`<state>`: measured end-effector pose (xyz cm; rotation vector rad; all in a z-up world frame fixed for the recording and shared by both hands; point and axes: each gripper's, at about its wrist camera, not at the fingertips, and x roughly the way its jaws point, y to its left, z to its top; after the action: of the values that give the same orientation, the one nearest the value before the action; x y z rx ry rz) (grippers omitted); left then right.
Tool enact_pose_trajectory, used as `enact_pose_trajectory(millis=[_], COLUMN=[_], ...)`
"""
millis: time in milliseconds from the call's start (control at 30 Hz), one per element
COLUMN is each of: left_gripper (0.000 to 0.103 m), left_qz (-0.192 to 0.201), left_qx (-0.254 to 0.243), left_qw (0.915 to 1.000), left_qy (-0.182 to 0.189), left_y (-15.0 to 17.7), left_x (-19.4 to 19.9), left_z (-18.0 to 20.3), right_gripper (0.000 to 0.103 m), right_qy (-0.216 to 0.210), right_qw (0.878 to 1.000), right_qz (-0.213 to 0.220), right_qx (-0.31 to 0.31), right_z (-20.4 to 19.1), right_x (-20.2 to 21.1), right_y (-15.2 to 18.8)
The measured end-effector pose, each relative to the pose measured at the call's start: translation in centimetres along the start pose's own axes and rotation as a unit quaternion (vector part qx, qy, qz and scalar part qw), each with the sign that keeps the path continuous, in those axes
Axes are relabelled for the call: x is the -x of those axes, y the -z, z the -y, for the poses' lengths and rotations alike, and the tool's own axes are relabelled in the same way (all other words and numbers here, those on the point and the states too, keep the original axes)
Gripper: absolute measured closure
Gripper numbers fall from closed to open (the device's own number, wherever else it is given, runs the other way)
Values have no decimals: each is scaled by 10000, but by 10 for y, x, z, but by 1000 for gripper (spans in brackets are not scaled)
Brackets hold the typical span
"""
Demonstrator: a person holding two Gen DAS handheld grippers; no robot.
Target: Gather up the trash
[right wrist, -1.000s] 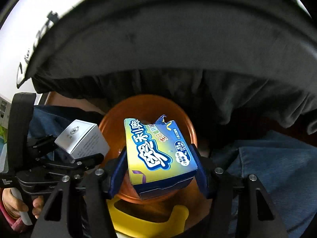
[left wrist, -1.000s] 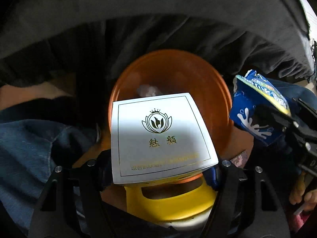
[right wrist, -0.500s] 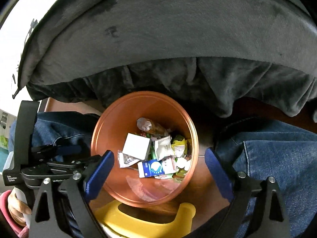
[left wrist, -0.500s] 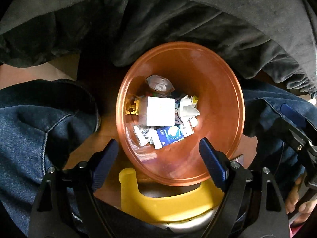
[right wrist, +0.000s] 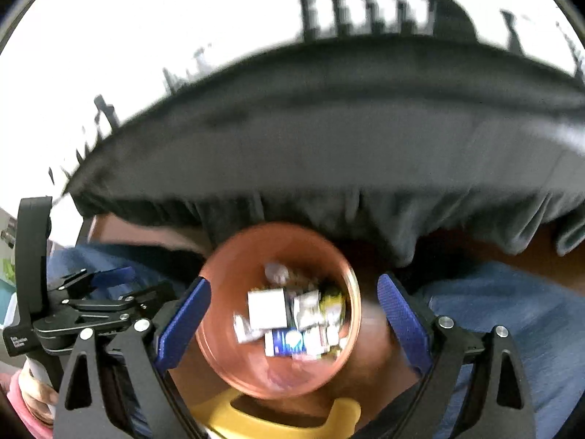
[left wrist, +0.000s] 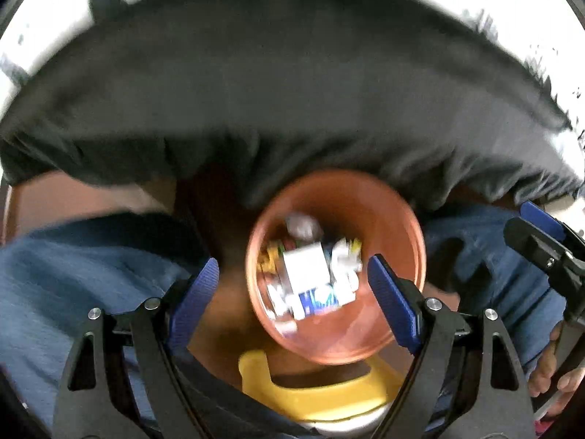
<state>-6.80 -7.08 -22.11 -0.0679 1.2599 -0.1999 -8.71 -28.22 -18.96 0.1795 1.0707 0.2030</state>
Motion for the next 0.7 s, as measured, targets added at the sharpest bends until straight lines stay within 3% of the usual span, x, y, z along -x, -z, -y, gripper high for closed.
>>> enact_pose_trajectory(millis=[133,200,367,433,567,633,700], left_gripper=[22,22,21,12,12,12,12], left_qz=[1037,1649,3054,3486,4243,4443,4525], left_qx=[68,93,205,279,442,426,432], left_qw=[9944,9859,9507,9348,8999,8894,8853], left_qy=[-182,-266,-501,-617,-911,-986,-983], left_y=[-23,-30,-35,-33,-27,-27,-26], left_x=[68,107,193,218,259,272,281], left_z=[4,7,11,13,16,20,20], right_gripper=[10,9,6,6,5,5,5], right_qy=[15,40,145,227,333,293,288], right_qw=[9956,9906,9725,9601,9397,9340,9315], right_qz=[923,1340,2254,2705,3310,3469,3538], right_qx=[172,282,563,678,793,798,796], right_z=[-15,-23,-42,-49,-57,-57,-58], right_x=[58,83,138,162,198,208,213], right_y=[-32,-43,-59,-63,-68,-68,-71])
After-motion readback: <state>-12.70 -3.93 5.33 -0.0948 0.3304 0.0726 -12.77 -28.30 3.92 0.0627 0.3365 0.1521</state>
